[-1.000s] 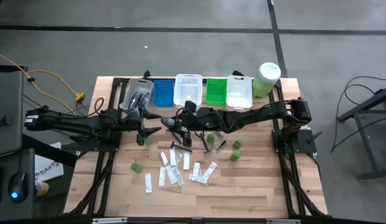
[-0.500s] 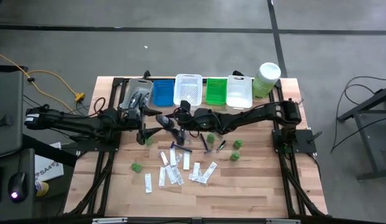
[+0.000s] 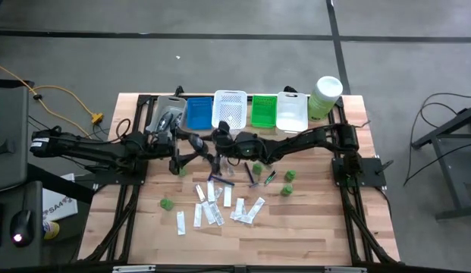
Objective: Pick & Place Travel size toiletries
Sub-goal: Put the deodorant into the gray bin
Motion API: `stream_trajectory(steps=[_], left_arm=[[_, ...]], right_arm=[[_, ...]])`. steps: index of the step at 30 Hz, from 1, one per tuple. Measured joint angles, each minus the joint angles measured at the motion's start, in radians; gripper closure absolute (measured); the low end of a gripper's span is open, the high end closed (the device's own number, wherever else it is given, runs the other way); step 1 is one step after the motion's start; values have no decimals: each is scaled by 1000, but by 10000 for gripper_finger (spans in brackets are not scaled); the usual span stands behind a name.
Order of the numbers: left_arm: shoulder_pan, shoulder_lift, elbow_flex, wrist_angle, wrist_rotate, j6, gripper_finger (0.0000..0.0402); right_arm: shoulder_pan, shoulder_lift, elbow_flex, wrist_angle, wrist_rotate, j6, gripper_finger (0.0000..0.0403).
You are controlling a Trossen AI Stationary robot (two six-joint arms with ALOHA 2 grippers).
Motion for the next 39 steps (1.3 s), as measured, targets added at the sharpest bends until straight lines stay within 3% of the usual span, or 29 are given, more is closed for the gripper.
stream_trajectory(steps=[20,29,33,39], left_arm=[[1,94,2,101,-6,27,53],[1,152,2,177,-8,28,55],[1,163,2,178,-30,22,79],[1,163,2,174,-47,20,154]], right_arm=[[-12,65,0,194,-14,22,185],[-12,65,0,193,-11,22,185],[-13,65,0,187,-11,23,185],[-12,65,0,182,-15,22,185]])
